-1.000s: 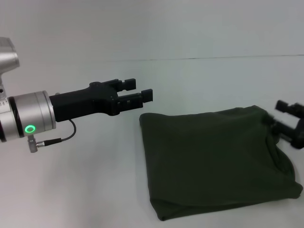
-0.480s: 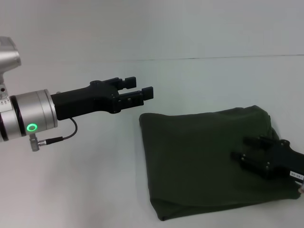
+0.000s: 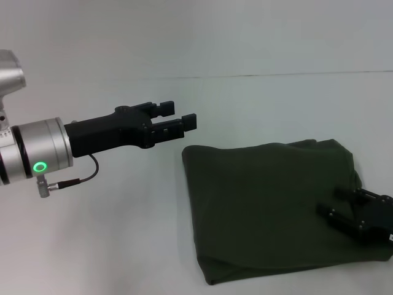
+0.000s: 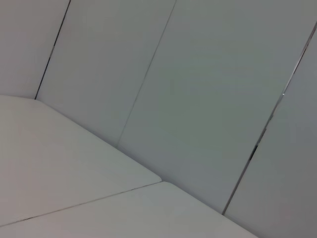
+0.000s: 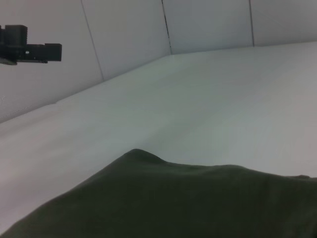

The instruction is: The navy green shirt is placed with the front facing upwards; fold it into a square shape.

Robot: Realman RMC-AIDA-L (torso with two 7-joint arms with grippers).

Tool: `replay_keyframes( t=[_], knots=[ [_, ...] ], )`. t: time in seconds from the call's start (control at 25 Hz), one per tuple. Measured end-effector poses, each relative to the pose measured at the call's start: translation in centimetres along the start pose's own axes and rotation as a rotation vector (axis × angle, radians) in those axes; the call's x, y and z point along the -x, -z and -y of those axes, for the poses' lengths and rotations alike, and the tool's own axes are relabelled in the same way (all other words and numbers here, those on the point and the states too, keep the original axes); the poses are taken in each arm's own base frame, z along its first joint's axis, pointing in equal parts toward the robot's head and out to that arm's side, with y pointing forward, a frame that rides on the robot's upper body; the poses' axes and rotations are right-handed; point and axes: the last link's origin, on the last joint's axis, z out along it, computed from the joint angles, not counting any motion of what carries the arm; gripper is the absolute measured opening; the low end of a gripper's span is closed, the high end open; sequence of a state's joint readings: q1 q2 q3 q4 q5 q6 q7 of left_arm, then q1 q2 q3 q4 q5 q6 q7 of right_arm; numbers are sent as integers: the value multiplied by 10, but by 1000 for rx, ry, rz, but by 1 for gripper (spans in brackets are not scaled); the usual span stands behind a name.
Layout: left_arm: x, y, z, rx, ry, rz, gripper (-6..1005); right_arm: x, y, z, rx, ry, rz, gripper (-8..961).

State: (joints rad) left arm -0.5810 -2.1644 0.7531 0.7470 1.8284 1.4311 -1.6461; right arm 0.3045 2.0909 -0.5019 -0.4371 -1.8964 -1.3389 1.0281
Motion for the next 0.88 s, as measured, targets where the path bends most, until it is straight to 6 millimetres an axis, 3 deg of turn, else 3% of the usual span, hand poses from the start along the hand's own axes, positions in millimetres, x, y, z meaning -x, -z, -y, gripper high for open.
replay_keyframes(
  t=[0.12,0.4,0.64,0.88],
  knots=[
    [0,0,0,0,0,0,756,3,7,-4,22,-6,46,636],
    [1,1,0,1,4,0,756,9,46,-27,152,79,171,638],
    [5,0,0,1,25,-2,756,-11,51,-39,200,74,84,639],
    [4,-2,-1,8,24,1,756,-27,54,-38,138,45,40,641]
  ],
)
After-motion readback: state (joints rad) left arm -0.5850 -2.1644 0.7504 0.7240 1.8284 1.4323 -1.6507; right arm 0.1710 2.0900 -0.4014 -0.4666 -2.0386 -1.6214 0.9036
